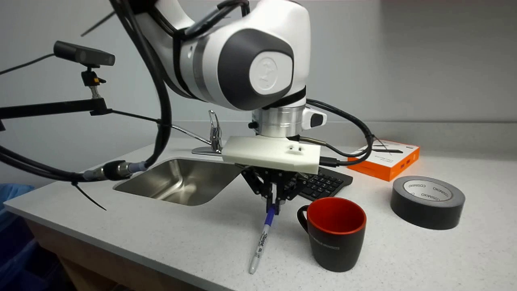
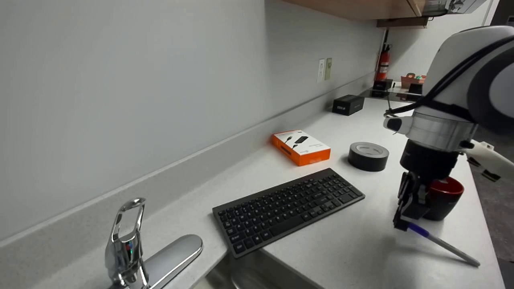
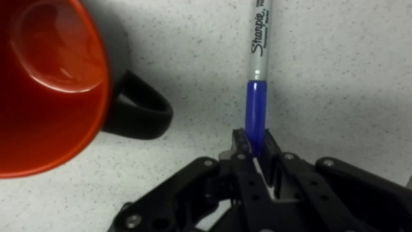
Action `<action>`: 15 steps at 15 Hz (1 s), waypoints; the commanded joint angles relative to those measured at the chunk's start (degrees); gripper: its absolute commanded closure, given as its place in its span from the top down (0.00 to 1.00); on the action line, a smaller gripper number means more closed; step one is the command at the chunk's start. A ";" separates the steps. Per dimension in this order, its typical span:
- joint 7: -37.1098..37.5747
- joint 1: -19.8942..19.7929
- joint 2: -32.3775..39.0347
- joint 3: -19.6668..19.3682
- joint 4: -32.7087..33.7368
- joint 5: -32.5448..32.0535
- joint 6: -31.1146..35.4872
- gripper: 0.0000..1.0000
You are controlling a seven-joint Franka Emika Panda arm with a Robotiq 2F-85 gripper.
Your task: Put the marker in the mug on the counter
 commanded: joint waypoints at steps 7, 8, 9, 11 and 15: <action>0.09 -6.93 12.09 8.16 8.10 -2.26 6.38 0.68; 0.17 -7.35 12.35 8.60 8.28 -2.42 6.79 0.75; 0.20 -7.71 12.52 9.00 8.50 -2.45 6.90 0.84; 0.06 -8.35 12.34 9.64 8.46 -2.66 7.35 0.99; 0.16 -8.96 11.44 10.58 7.72 -1.90 6.58 1.00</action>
